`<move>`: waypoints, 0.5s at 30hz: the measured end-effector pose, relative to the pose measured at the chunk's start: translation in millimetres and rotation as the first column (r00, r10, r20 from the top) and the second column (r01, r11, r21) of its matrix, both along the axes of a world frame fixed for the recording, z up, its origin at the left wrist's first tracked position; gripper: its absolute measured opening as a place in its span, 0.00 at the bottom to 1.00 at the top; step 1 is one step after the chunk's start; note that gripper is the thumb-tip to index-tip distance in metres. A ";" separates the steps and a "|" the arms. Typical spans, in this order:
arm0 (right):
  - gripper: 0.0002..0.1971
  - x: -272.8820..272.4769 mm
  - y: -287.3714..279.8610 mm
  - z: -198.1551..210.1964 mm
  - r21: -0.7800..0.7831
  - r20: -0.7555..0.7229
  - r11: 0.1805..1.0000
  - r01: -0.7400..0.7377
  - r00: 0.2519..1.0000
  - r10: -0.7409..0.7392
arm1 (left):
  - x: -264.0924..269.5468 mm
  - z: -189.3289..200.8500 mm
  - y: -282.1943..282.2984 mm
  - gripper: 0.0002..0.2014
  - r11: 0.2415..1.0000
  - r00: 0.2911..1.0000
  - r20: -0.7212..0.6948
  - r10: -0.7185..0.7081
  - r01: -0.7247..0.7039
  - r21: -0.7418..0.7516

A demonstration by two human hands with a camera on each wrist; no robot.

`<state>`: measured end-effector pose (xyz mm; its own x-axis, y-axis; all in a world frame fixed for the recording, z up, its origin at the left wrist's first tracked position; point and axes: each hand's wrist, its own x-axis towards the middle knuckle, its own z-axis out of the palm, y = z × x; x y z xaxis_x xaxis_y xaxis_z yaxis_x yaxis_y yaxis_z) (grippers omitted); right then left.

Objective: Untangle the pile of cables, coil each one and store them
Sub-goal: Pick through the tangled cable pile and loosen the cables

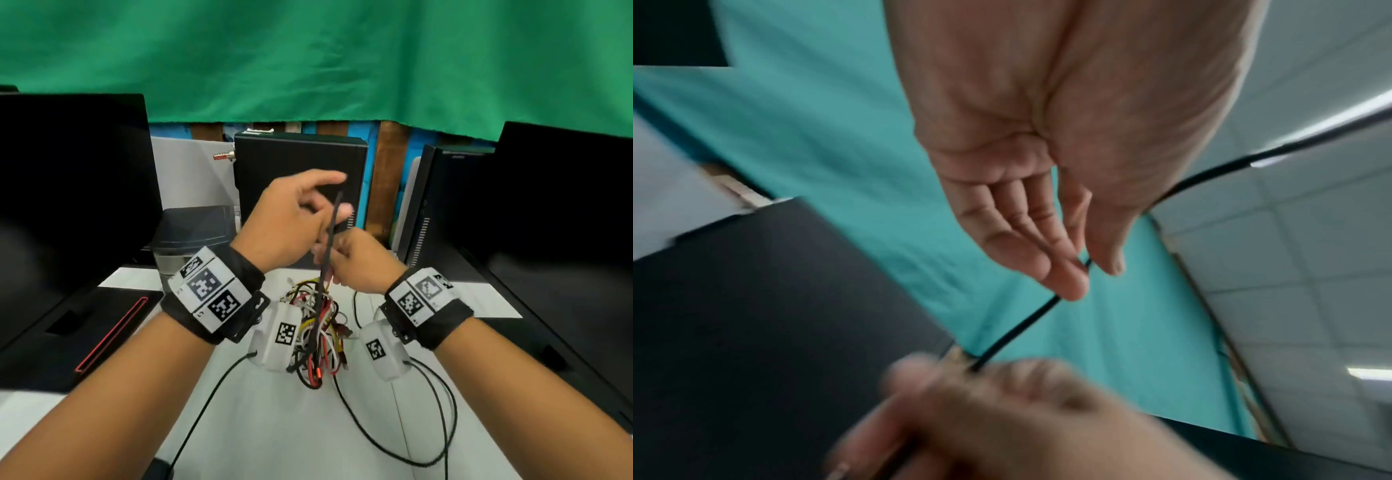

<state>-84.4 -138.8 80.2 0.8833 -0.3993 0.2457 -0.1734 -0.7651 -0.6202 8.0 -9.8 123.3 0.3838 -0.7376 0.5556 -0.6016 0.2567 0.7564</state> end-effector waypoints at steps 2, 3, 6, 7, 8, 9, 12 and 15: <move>0.19 -4.9 -3.0 19.0 0.026 0.082 0.999 0.046 0.996 -0.048 | 16.2 -25.9 0.2 0.21 0.990 0.996 -0.085 0.014 -0.002 0.142; 0.18 -6.6 -4.0 29.0 0.040 0.109 0.998 0.052 0.992 -0.056 | 22.1 -38.3 -0.2 0.19 0.972 0.996 -0.086 0.027 -0.006 0.236; 0.16 -5.1 1.3 51.7 -0.023 0.149 0.999 0.025 0.989 -0.021 | 29.0 -73.3 -10.0 0.04 0.929 1.000 -0.022 0.015 -0.006 0.370; 0.16 -3.2 3.5 56.2 -0.062 0.200 0.998 0.025 0.980 -0.012 | 30.3 -81.2 -14.3 0.03 0.928 1.000 0.010 0.019 -0.021 0.373; 0.16 -2.7 6.4 60.4 -0.090 0.276 0.996 0.029 0.961 -0.003 | 31.2 -88.5 -19.6 0.09 0.928 0.999 0.034 0.039 -0.049 0.369; 0.15 -2.8 8.6 63.0 -0.100 0.358 0.995 0.027 0.934 0.011 | 32.3 -93.2 -24.7 0.13 0.929 0.997 0.045 0.066 -0.078 0.363; 0.07 -6.7 11.1 56.1 -0.015 0.480 0.999 -0.048 0.876 0.049 | 35.7 -82.8 -30.1 0.16 0.917 0.985 0.115 0.127 -0.161 0.366; 0.16 -8.0 -3.1 24.2 0.129 0.311 0.989 -0.070 0.950 0.027 | 37.7 -51.6 -23.7 0.16 0.952 0.985 0.134 0.111 -0.144 0.271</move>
<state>-92.3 -141.9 104.4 0.7927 -0.4064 0.4544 0.0775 -0.6721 -0.7364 45.6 -33.5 71.8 0.4301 -0.8186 0.3806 -0.7028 -0.0391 0.7103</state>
